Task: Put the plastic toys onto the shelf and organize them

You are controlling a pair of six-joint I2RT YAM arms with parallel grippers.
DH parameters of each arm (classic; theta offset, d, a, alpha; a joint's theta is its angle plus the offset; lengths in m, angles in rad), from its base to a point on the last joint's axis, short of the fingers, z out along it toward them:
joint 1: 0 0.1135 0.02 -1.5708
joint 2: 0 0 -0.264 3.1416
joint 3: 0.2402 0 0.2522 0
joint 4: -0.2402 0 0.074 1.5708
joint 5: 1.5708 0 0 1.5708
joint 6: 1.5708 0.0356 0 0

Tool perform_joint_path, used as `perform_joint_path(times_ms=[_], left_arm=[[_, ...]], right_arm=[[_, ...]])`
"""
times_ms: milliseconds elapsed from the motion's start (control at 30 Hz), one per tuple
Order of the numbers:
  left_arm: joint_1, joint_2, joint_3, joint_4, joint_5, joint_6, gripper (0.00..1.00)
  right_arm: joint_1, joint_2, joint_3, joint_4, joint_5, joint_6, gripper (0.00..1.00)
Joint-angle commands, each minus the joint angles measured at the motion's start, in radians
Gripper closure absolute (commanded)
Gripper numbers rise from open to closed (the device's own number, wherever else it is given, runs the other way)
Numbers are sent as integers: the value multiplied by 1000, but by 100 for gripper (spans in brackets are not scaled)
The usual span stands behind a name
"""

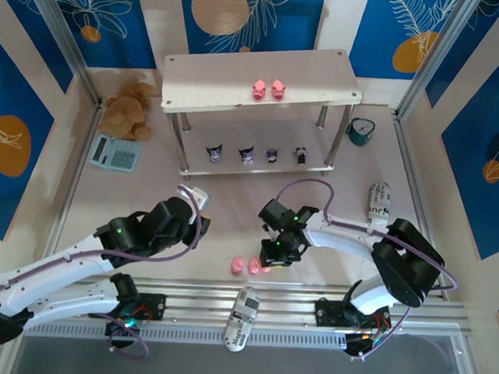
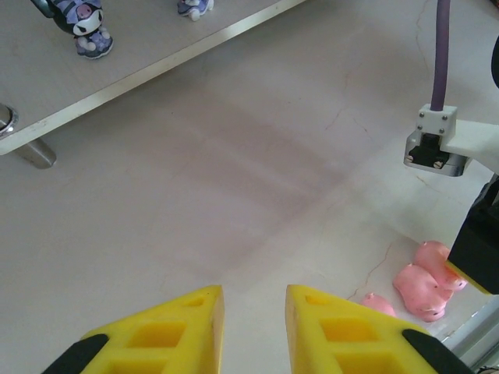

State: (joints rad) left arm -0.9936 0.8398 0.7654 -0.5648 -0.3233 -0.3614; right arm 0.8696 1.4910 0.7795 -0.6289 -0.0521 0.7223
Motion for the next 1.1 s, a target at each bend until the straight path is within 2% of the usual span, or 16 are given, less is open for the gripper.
perform_joint_path(times_ms=[0,100,267,433,700,1067], left_arm=[[-7,-21,-17,-23,-24,-7,72],[-7,-32,-26,-26,-25,-12,72],[-4,-49,-32,-42,-27,-6,77],[-5,-47,-6,-50,-53,15,78],[-5,-46,70,-61,-77,9,78],[-4,98,198,-57,-50,62,78]], right_arm=[[-4,52,4,39,-18,-17,81],[-4,72,1,55,-28,-23,100],[-3,44,23,32,-25,-39,100],[-11,-64,86,-84,43,-87,100],[-70,-168,227,-280,56,-179,100],[-163,-311,346,-392,71,-248,100]])
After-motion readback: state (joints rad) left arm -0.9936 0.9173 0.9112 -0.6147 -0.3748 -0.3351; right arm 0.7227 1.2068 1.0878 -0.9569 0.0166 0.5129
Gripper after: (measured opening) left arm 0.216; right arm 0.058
